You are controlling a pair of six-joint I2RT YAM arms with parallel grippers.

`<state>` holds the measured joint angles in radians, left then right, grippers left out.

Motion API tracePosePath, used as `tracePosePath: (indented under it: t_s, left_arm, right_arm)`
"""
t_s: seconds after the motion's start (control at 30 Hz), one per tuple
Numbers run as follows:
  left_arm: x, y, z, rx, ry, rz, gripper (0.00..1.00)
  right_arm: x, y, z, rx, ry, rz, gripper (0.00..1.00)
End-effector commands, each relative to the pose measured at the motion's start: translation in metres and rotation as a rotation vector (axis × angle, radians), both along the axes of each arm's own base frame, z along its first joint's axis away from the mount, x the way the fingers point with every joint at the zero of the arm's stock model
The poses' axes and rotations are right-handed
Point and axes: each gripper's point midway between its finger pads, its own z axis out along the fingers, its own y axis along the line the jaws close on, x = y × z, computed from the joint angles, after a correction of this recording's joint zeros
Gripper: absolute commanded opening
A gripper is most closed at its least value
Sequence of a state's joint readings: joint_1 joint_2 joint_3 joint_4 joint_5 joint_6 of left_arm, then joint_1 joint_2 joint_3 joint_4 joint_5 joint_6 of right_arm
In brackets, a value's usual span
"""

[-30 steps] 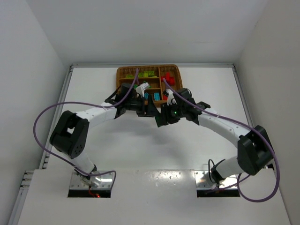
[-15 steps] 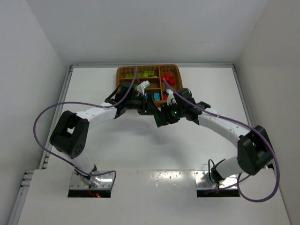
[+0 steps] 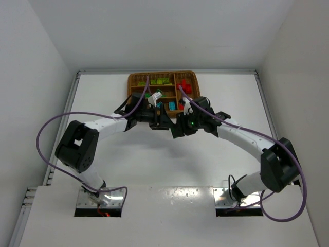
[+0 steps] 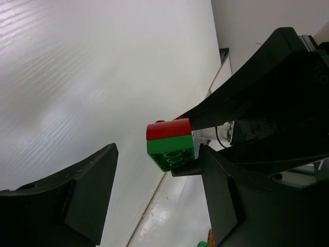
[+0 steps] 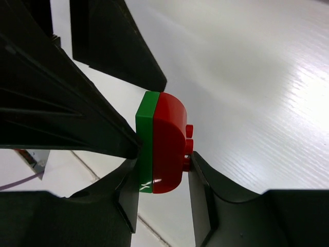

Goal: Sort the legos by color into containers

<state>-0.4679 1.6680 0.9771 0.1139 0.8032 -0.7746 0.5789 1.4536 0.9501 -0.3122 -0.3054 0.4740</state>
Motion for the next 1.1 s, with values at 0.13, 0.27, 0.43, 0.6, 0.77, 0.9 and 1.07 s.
tracePosePath:
  t_s: [0.13,0.27,0.43,0.6,0.77,0.9,1.07]
  left_arm:
    - [0.005,-0.001,0.01,-0.064,0.049,0.02,0.65]
    - [0.004,-0.003,0.009,-0.073,0.072,0.02,0.61]
    - [0.003,-0.004,0.003,-0.067,0.126,0.06,0.61]
    - [0.01,-0.001,-0.001,-0.055,0.138,0.13,0.61]
    - [0.011,-0.003,0.003,-0.057,0.115,0.141,0.54]
    - [0.01,-0.005,0.004,-0.064,0.121,0.122,0.54]
    - [0.009,-0.011,0.006,-0.085,0.139,0.115,0.54]
  right_arm:
    - [0.02,0.005,0.024,0.032,-0.123,-0.025,0.26]
    - [0.02,0.006,0.024,0.036,-0.118,-0.031,0.26]
    - [0.023,0.008,0.028,0.047,-0.134,-0.032,0.26]
    - [0.023,0.008,0.028,0.051,-0.128,-0.038,0.26]
    - [0.023,0.008,0.024,0.045,-0.121,-0.038,0.26]
    - [0.023,0.008,0.024,0.045,-0.121,-0.038,0.26]
    - [0.023,0.008,0.024,0.045,-0.121,-0.038,0.26]
